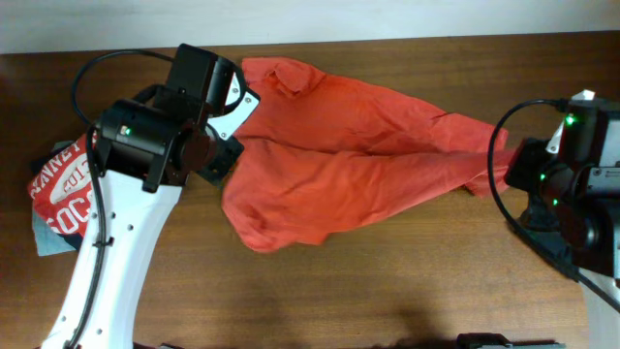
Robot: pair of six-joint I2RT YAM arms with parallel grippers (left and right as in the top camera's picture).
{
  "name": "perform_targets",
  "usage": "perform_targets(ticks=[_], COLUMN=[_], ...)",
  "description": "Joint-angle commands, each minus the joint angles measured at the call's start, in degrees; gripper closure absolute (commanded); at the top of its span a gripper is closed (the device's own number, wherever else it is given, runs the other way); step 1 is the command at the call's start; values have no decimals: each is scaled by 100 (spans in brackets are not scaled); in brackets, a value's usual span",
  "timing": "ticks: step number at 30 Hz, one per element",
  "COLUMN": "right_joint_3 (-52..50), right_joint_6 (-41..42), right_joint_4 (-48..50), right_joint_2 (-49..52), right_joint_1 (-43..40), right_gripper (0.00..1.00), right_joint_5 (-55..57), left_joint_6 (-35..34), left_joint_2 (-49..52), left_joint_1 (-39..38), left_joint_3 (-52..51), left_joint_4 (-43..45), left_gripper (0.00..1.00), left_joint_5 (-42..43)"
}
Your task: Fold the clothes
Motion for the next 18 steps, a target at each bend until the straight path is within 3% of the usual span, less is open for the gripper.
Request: perform_targets(ticks=[1, 3, 7, 13, 18], right_joint_3=[74, 74, 74, 74, 74], right_joint_6=[59, 61, 59, 57, 59], right_joint_4=[-101, -190, -310, -354, -352], right_joint_2=[59, 101, 223, 380, 442], right_joint_1=[-48, -48, -48, -48, -48], right_gripper=[96, 96, 96, 96, 96], right_joint_5=[195, 195, 195, 195, 195], left_joint_6=[-39, -42, -234, -944, -2396], left_joint_2=[70, 94, 208, 452, 466], left_joint_1=[4, 9, 13, 13, 15], left_joint_3=[-13, -17, -240, -1484, -2802], left_joint_4=[9, 37, 59, 391, 1097], left_gripper=[79, 73, 73, 73, 72], left_joint_5=[376, 649, 973, 1423, 1698])
